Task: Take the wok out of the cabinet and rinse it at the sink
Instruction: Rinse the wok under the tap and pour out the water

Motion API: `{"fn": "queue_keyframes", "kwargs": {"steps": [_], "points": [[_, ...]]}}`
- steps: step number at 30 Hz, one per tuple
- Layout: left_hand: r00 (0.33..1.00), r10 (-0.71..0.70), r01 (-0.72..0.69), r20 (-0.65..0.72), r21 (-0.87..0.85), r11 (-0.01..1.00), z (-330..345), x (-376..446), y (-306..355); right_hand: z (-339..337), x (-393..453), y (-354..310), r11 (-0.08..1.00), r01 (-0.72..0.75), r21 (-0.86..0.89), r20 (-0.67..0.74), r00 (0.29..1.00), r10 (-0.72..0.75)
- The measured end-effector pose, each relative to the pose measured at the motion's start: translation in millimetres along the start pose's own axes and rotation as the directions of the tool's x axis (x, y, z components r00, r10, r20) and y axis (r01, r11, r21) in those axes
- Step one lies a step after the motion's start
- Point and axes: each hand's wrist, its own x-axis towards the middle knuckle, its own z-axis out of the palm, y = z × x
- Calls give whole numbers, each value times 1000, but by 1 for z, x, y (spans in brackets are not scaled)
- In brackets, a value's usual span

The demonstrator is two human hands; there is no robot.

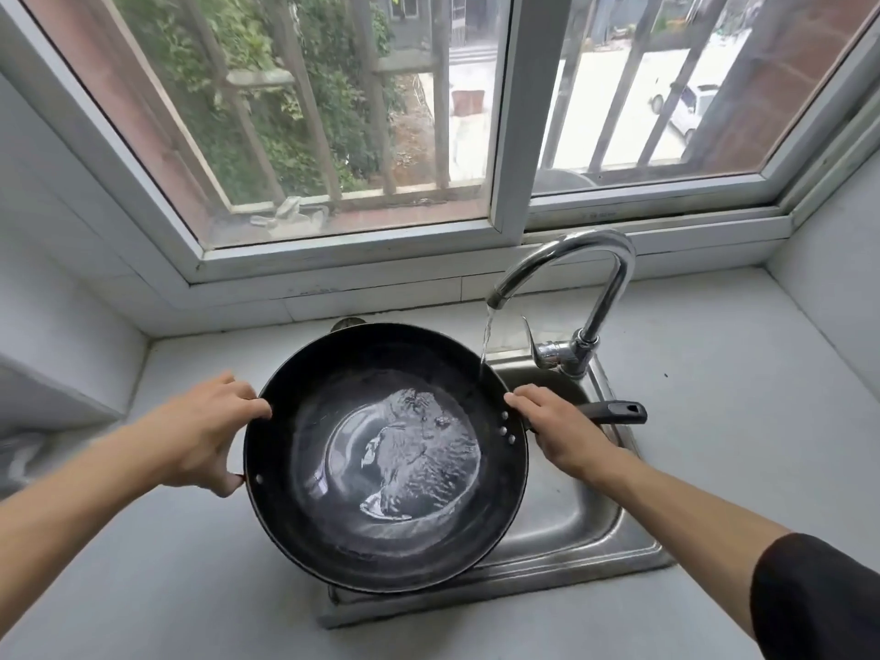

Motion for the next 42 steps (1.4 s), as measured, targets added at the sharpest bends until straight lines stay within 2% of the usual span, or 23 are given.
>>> {"fn": "queue_keyframes", "kwargs": {"steps": [7, 10, 18, 27, 32, 42], "points": [[999, -35, 35, 33, -3, 999, -1, -7, 6, 4, 2, 7, 1000, 11, 17, 0, 1000, -11], [1000, -28, 28, -3, -21, 999, 7, 2, 9, -4, -2, 12, 1000, 9, -4, -24, 1000, -10], [969, 104, -119, -223, -57, 991, 17, 37, 33, -42, -31, 41, 997, -23, -74, -16, 1000, 22], [949, 216, -253, -231, -144, 957, 17, 73, 75, -91, -79, 58, 976, -73, -205, 6, 997, 76], [936, 244, -292, -255, -169, 941, 14, 82, 93, -111, -95, 55, 969, -95, -230, -32, 995, 90], [882, 275, -361, -384, -173, 916, 17, 101, 115, -140, -123, 47, 933, -179, -313, -79, 984, 163]]}}
